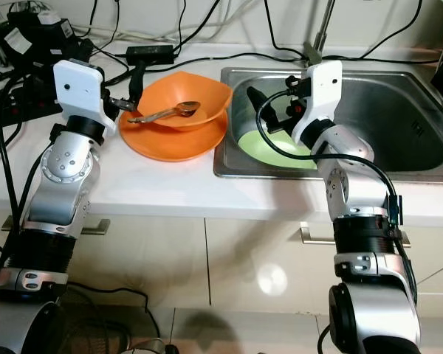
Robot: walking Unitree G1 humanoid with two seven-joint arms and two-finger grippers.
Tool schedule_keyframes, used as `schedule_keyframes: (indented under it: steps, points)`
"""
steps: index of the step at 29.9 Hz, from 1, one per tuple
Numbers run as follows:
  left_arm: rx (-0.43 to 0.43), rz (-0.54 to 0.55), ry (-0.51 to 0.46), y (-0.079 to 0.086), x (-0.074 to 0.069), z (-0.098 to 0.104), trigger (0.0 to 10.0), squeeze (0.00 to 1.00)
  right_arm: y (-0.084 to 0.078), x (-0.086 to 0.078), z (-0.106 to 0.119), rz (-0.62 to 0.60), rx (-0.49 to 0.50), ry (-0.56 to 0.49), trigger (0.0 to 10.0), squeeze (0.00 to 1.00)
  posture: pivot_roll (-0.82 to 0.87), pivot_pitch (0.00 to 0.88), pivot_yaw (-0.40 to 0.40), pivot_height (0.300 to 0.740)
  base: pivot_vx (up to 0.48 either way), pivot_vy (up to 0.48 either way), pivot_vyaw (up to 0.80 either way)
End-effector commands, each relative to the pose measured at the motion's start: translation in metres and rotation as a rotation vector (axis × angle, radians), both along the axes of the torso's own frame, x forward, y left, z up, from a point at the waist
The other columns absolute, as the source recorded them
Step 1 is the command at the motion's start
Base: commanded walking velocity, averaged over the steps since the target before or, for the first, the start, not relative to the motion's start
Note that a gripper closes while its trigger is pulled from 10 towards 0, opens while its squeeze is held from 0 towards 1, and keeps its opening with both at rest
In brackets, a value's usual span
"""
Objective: Kitchen organization
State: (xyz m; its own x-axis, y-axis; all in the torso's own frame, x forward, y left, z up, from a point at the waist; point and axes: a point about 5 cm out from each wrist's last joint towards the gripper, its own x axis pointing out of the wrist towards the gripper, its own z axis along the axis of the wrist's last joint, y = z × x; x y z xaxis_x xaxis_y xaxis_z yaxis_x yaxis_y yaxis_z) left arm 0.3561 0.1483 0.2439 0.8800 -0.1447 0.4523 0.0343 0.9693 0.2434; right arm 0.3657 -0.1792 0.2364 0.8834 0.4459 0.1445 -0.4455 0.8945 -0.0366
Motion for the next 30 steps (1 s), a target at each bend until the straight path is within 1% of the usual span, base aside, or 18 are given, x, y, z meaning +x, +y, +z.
schedule_keyframes:
  steps: [1, 7, 13, 16, 18, 20, 21, 22, 23, 24, 25, 27, 28, 29, 30]
  points:
    - [-0.023, 0.013, 0.022, 0.004, 0.001, -0.001, 10.0, 0.0, 0.001, -0.003, 0.005, 0.003, 0.009, -0.009, 10.0, 0.0, 0.0, 0.034, 0.029, 0.74, 0.0, 0.0, 0.0]
    - [-0.067, 0.04, 0.097, 0.009, 0.005, -0.007, 10.0, 0.0, 0.002, -0.005, 0.01, 0.012, 0.008, -0.01, 10.0, 0.0, 0.0, 0.043, 0.03, 0.74, 0.0, 0.0, 0.0]
    - [-0.179, 0.015, 0.211, 0.007, 0.008, -0.018, 10.0, 0.0, 0.005, -0.009, 0.011, 0.034, -0.002, -0.008, 10.0, 0.0, 0.0, 0.04, 0.03, 0.74, 0.0, 0.0, 0.0]
    - [-0.22, -0.027, 0.217, 0.003, 0.006, -0.016, 10.0, 0.0, 0.008, -0.011, 0.014, 0.06, -0.009, -0.01, 10.0, 0.0, 0.0, 0.04, 0.03, 0.74, 0.0, 0.0, 0.0]
    - [-0.22, -0.027, 0.217, 0.003, 0.006, -0.016, 10.0, 0.0, 0.008, -0.011, 0.014, 0.06, -0.009, -0.01, 10.0, 0.0, 0.0, 0.04, 0.03, 0.74, 0.0, 0.0, 0.0]
    - [-0.281, -0.055, 0.252, 0.002, 0.005, -0.022, 10.0, 0.0, 0.013, -0.014, 0.014, 0.098, -0.037, 0.008, 10.0, 0.0, 0.0, 0.04, 0.03, 0.74, 0.0, 0.0, 0.0]
    - [-0.339, -0.071, 0.287, 0.001, 0.004, -0.028, 9.9, 0.0, 0.016, -0.016, 0.012, 0.126, -0.058, 0.024, 10.0, 0.0, 0.0, 0.042, 0.029, 0.74, 0.0, 0.0, 0.0]
    - [-0.38, -0.081, 0.312, 0.0, 0.003, -0.031, 9.9, 0.0, 0.018, -0.018, 0.011, 0.144, -0.071, 0.035, 10.0, 0.0, 0.0, 0.042, 0.028, 0.74, 0.0, 0.0, 0.0]
    - [-0.43, -0.088, 0.346, 0.0, 0.003, -0.036, 7.9, 0.0, 0.02, -0.021, 0.01, 0.16, -0.086, 0.039, 10.0, 0.0, 0.0, 0.042, 0.027, 0.74, 0.0, 0.0, 0.0]
    - [-0.43, -0.088, 0.346, 0.0, 0.003, -0.036, 7.9, 0.0, 0.02, -0.021, 0.01, 0.16, -0.086, 0.039, 10.0, 0.0, 0.0, 0.042, 0.027, 0.74, 0.0, 0.0, 0.0]
    - [-0.501, -0.1, 0.405, -0.001, 0.004, -0.043, 8.0, 0.0, 0.023, -0.024, 0.008, 0.184, -0.112, 0.041, 10.0, 0.0, 0.0, 0.04, 0.028, 0.74, 0.0, 0.0, 0.0]
    - [-0.516, -0.103, 0.418, -0.001, 0.004, -0.045, 8.0, 0.0, 0.023, -0.025, 0.008, 0.189, -0.118, 0.042, 10.0, 0.0, 0.0, 0.04, 0.028, 0.74, 0.0, 0.0, 0.0]
    - [-0.53, -0.106, 0.427, -0.001, 0.004, -0.046, 9.3, 0.0, 0.024, -0.026, 0.008, 0.193, -0.121, 0.042, 10.0, 0.0, 0.0, 0.038, 0.028, 0.74, 0.0, 0.0, 0.0]
    - [-0.53, -0.106, 0.427, -0.001, 0.004, -0.046, 9.3, 0.0, 0.024, -0.026, 0.008, 0.193, -0.121, 0.042, 10.0, 0.0, 0.0, 0.038, 0.028, 0.74, 0.0, 0.0, 0.0]
    - [-0.546, -0.102, 0.442, -0.001, 0.003, -0.049, 10.0, 0.0, 0.024, -0.026, 0.008, 0.194, -0.126, 0.042, 10.0, 0.0, 0.0, 0.037, 0.03, 0.74, 0.0, 0.0, 0.0]
